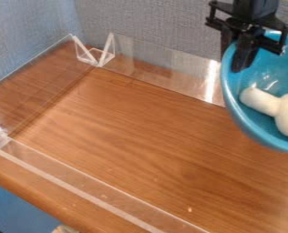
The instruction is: Remove the mushroom from inside the blue bowl and put it on the table
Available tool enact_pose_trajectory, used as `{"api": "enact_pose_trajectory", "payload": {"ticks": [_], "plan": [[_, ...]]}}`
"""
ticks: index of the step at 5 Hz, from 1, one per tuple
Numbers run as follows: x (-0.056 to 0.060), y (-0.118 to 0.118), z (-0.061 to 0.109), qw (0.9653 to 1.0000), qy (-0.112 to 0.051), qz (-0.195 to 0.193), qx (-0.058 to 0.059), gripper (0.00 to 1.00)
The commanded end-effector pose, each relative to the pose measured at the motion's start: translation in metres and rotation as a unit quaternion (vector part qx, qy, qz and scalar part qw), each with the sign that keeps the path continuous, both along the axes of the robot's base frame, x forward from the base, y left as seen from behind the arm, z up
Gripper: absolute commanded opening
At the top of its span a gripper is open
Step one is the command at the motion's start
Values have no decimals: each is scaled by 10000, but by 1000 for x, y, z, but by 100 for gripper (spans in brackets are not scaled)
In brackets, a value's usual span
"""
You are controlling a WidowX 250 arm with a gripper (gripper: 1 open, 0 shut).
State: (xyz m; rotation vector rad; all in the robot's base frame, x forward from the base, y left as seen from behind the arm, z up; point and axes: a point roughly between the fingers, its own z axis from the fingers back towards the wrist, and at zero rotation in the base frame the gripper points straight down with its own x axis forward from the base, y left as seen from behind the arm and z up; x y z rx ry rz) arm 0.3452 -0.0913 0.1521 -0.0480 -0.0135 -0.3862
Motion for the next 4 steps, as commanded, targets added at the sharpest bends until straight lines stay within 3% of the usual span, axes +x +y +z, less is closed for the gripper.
{"api": "enact_pose_trajectory", "payload": {"ticks": [1, 3, 4], "plan": [[-1, -1, 6, 9996, -257, -64, -113, 0], [16, 14, 3, 9992, -355, -160, -124, 0], [17, 30, 12, 9990, -412, -135, -127, 0]]}}
